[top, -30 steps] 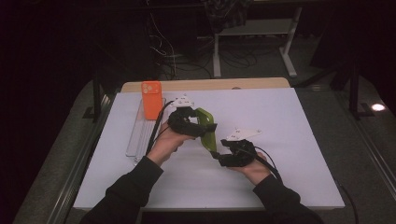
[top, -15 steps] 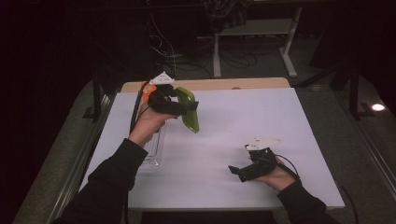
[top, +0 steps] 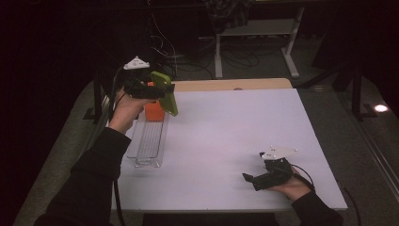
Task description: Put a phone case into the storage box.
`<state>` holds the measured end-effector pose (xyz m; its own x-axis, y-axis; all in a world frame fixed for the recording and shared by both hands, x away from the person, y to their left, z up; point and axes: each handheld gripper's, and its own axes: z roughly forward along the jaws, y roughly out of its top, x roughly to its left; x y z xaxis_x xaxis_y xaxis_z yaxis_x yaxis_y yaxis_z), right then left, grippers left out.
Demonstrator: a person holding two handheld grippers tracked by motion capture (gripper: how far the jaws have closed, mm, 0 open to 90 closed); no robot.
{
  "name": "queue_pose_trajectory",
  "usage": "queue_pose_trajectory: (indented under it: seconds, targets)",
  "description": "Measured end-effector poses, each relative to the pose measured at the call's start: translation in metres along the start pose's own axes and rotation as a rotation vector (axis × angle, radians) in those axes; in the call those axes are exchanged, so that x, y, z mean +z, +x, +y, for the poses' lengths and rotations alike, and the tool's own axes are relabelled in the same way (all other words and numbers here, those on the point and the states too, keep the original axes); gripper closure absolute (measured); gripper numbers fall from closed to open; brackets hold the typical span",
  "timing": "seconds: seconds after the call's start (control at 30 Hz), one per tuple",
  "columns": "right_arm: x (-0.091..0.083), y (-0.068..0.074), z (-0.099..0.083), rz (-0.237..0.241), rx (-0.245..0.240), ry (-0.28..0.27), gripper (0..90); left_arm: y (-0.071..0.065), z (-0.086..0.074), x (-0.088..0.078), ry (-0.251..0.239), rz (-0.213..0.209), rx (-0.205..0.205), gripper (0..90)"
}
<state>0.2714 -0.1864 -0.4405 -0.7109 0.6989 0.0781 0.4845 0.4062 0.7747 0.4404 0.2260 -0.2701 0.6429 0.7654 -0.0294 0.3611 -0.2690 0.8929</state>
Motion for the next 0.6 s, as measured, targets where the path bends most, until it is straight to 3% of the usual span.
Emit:
queue_pose_trajectory:
  seconds: [0.27,0.6]
  targets:
    - [-0.001,-0.001,0.000,-0.003,0.003,-0.013,0.0,0.030,-0.005,0.002,0.018,0.102,-0.015,14.7]
    - [-0.002,-0.001,0.001,0.004,0.007,-0.015,0.0,0.053,-0.018,0.016,0.058,0.174,-0.059,14.6]
